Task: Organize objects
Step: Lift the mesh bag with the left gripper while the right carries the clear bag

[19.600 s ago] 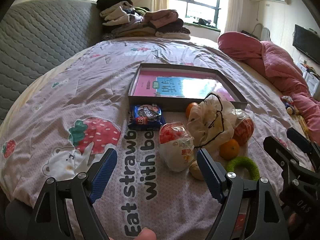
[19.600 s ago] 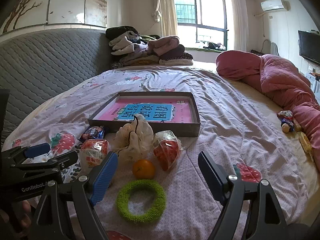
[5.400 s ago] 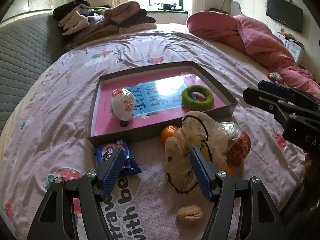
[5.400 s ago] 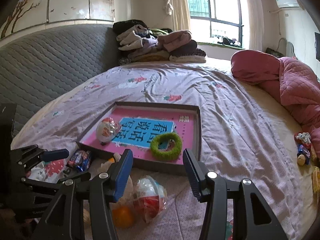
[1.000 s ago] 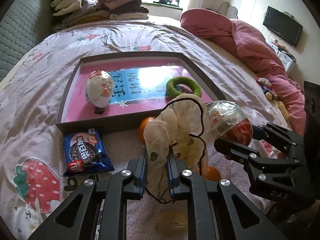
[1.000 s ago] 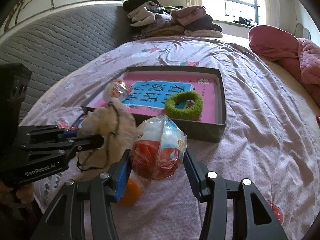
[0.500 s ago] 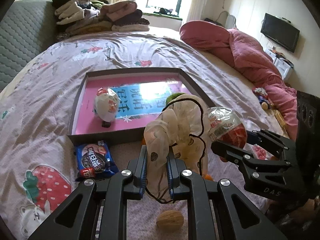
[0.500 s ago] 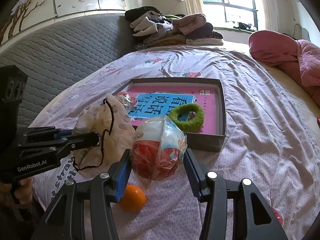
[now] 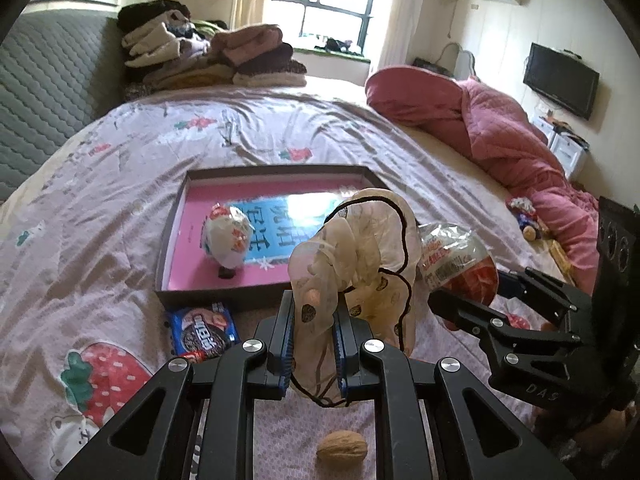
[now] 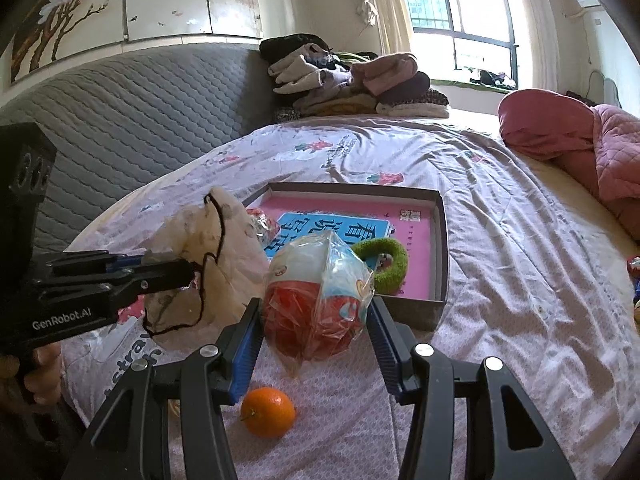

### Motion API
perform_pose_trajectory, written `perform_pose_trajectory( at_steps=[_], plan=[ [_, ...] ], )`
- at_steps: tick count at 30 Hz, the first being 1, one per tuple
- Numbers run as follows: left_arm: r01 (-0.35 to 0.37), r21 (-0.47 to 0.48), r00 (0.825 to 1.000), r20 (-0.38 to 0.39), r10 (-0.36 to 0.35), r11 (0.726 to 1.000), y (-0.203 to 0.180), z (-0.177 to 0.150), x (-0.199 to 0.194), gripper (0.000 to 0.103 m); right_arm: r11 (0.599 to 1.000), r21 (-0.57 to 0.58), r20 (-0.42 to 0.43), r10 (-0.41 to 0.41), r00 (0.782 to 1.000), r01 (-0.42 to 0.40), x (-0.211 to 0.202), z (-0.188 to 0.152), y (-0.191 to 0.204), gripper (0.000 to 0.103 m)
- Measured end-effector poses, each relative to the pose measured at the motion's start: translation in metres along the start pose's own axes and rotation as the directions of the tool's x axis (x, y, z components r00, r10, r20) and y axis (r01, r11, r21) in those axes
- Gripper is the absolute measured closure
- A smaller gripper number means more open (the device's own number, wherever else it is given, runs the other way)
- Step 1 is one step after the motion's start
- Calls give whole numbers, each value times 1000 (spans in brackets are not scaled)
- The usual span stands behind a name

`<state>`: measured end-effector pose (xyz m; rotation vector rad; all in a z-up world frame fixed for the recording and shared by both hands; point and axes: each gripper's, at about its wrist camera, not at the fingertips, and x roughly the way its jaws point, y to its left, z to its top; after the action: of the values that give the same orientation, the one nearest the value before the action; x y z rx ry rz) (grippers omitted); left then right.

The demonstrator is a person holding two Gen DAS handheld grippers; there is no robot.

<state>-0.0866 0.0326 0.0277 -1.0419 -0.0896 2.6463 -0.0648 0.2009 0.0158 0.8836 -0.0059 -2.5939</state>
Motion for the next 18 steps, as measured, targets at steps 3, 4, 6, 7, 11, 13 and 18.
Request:
perform_pose_trajectory(
  at_steps=[3, 4, 6, 7, 11, 13, 18],
  plan=[
    [-11, 1, 1000, 16, 11, 1000, 0, 1, -3, 86, 1000, 1, 20, 3, 1000, -3, -3, 2, 0, 51],
    [-13, 0, 1000, 20, 13, 1000, 1, 1, -4, 86, 1000, 1, 28, 4, 1000, -4, -5, 3, 1, 51],
    [-14, -1, 1000, 21, 14, 1000, 1, 2, -4, 86, 1000, 1, 43, 13, 999, -13, -7, 4, 1, 51],
    [-16, -3, 1000, 22, 16, 1000, 0, 2, -4, 86, 1000, 3, 50, 17, 999, -17, -8, 5, 2, 51],
    [-36, -8, 999, 35, 36, 999, -1, 2, -4, 86, 1000, -1, 80, 15, 997, -15, -12, 9, 1, 51],
    [-49, -4, 998, 40, 49, 999, 0, 1, -3, 86, 1000, -4, 81, -1, 997, 2, -12, 10, 2, 51],
    [-56, -4, 997, 44, 56, 998, -1, 2, -3, 86, 1000, 5, 79, -18, 997, 18, -10, 13, -2, 51]
  ],
)
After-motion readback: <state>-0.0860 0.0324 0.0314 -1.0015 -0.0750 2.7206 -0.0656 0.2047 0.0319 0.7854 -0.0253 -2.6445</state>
